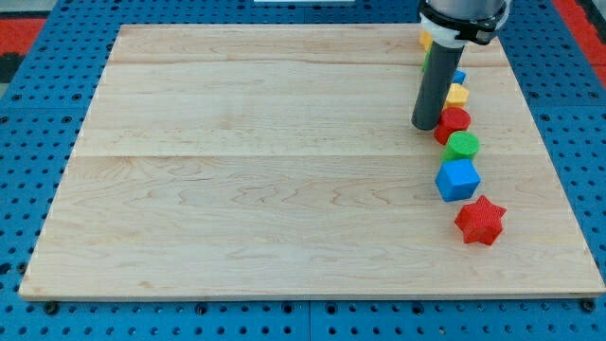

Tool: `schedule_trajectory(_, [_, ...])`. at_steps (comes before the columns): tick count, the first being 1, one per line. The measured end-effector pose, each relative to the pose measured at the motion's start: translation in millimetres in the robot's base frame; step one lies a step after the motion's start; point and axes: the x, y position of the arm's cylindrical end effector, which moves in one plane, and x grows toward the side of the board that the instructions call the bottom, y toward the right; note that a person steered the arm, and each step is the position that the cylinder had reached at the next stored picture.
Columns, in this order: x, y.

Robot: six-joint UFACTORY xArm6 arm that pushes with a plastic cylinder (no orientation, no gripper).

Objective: Push the red star to the bottom center

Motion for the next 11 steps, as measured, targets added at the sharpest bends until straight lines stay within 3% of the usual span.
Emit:
schedule_trajectory(3, [6,1])
schedule_trajectory(4, [20,-54])
schedule_trajectory(5, [125,-90])
schedule_trajectory(6, [224,-70])
schedule_trajectory(7, [223,-10])
schedule_trajectory(8, [216,109])
schedule_trajectory(9, [181,142])
schedule_trajectory(10, [135,83])
schedule_trajectory(11, [128,39])
